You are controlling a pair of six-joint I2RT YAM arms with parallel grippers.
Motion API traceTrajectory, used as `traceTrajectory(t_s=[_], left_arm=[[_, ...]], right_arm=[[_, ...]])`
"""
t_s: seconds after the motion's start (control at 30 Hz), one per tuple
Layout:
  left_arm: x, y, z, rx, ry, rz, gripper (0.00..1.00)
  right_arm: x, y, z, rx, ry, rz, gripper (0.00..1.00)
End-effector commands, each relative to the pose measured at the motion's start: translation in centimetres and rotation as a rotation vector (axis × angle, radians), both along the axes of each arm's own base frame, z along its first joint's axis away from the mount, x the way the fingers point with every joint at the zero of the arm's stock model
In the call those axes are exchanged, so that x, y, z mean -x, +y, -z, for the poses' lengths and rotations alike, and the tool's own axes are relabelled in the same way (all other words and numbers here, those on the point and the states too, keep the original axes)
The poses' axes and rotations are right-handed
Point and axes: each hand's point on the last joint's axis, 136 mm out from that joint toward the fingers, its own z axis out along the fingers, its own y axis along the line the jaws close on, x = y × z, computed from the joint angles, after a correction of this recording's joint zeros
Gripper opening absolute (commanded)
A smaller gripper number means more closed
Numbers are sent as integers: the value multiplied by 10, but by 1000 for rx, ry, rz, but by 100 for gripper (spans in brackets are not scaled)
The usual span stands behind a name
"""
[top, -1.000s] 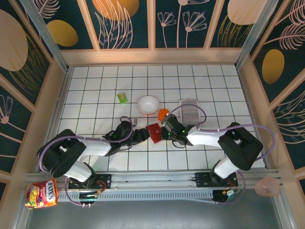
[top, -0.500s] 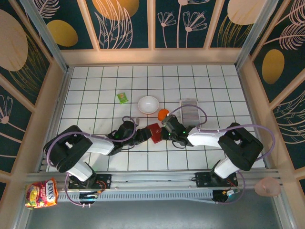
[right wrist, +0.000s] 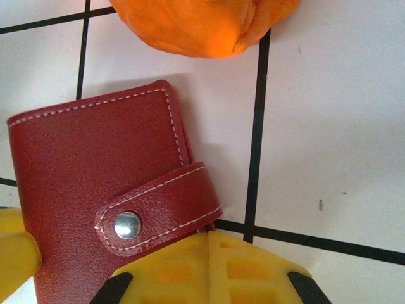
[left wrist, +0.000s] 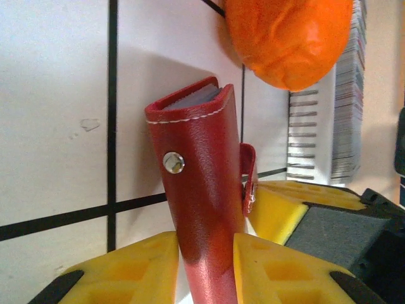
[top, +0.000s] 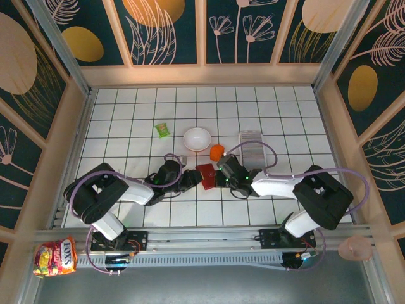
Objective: Put the credit cards into the card holder
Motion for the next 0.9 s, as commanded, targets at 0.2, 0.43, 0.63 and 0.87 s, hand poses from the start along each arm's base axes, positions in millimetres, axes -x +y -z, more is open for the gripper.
traceTrajectory(t_s=[0.2, 0.43, 0.63, 0.87], left_arm=[[-5, -17, -22, 96, -37, 26, 26], [-5, -17, -18, 77, -34, 28, 30], [-5, -17, -20, 81, -39, 31, 27], [-4, -15, -16, 49, -42, 37, 10]], right_arm=[[12, 2, -4, -27, 11, -19, 2], [13, 7, -11, -54, -4, -31, 3], [13, 8, -11, -65, -5, -33, 3], [14, 9, -16, -66, -16, -36, 6]])
